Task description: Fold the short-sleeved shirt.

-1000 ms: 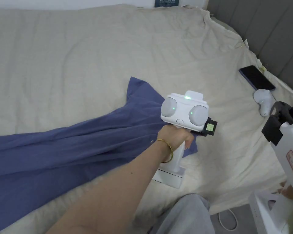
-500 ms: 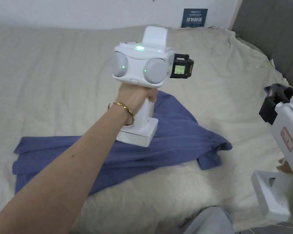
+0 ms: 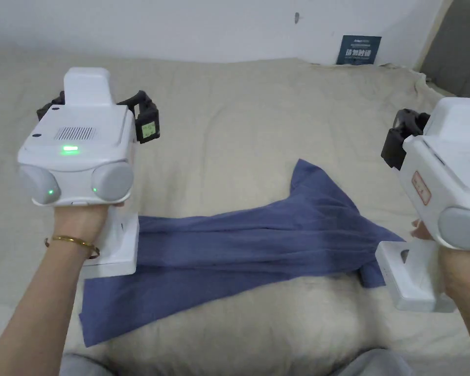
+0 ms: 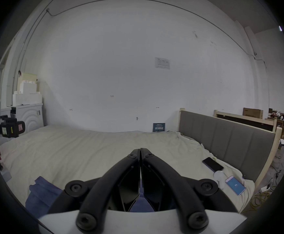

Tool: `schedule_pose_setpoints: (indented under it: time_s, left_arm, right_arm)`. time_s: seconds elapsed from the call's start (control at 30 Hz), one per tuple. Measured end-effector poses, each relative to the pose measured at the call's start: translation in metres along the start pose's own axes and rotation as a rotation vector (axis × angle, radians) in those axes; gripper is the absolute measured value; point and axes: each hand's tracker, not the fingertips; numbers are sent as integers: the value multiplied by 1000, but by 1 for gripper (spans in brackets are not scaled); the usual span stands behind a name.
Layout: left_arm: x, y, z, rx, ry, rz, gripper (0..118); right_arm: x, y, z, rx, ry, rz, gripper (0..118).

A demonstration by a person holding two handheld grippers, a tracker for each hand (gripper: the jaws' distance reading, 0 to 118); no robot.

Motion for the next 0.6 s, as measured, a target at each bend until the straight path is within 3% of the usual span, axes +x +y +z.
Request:
schedule_pose_setpoints:
  time_s: [0.07,0.2,0.27,0.4,0.6]
  left_arm:
    - [-8,-12,8,-4,31,-2,74]
    - [-11,-36,23,1,40,-64,34]
    - [-8,-42,27,-14,30,-79,27]
    - [-2,-52,33,-24,19,-72,0]
    - [2,-63,43,-28,1,-77,0]
  right_arm:
    - [-6,-4,1,-2,10,2,0]
    - [-16,-13,5,-20,31,2,0]
    - [-18,-18,8,-29,39,-9,0]
    - [-20,-27,14,-46,46,-19,0]
    - [-18,-41,22,-74,53,-25,0]
